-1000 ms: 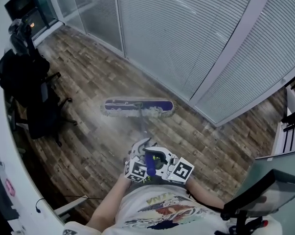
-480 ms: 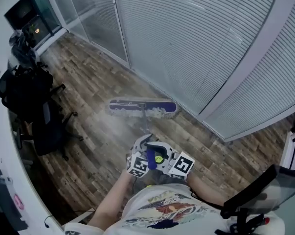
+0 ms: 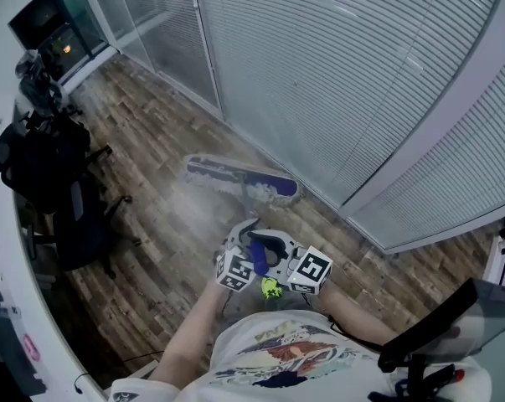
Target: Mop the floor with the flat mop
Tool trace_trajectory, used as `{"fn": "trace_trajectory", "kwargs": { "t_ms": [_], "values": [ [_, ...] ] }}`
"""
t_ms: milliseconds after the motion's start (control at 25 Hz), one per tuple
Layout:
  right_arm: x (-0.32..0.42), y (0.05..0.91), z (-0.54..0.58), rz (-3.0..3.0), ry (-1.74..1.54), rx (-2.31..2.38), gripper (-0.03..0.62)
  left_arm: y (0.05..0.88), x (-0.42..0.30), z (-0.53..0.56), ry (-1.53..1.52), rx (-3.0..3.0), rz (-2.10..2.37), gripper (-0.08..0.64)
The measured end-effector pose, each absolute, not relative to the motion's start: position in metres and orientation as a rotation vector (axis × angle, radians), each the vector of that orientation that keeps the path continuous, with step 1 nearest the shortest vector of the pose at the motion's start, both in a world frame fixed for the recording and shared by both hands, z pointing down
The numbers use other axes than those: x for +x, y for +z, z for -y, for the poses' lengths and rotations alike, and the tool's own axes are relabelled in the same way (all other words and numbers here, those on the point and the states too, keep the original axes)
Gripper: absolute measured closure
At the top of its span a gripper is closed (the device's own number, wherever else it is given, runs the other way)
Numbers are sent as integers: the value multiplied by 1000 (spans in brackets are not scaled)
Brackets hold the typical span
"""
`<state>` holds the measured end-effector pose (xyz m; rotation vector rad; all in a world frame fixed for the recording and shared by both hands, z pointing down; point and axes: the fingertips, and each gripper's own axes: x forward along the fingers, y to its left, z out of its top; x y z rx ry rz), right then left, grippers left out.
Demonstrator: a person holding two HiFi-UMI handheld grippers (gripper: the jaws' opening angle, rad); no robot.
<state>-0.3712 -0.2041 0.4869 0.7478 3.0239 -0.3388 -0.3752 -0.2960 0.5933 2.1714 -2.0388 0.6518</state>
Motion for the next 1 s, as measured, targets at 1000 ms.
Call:
{"fn": "trace_trajectory", "kwargs": {
  "t_ms": [1000],
  "values": [
    [-183,487,-89,-3103,-329,700,334,589,-184,5,493,2140,2066,443]
  ]
}}
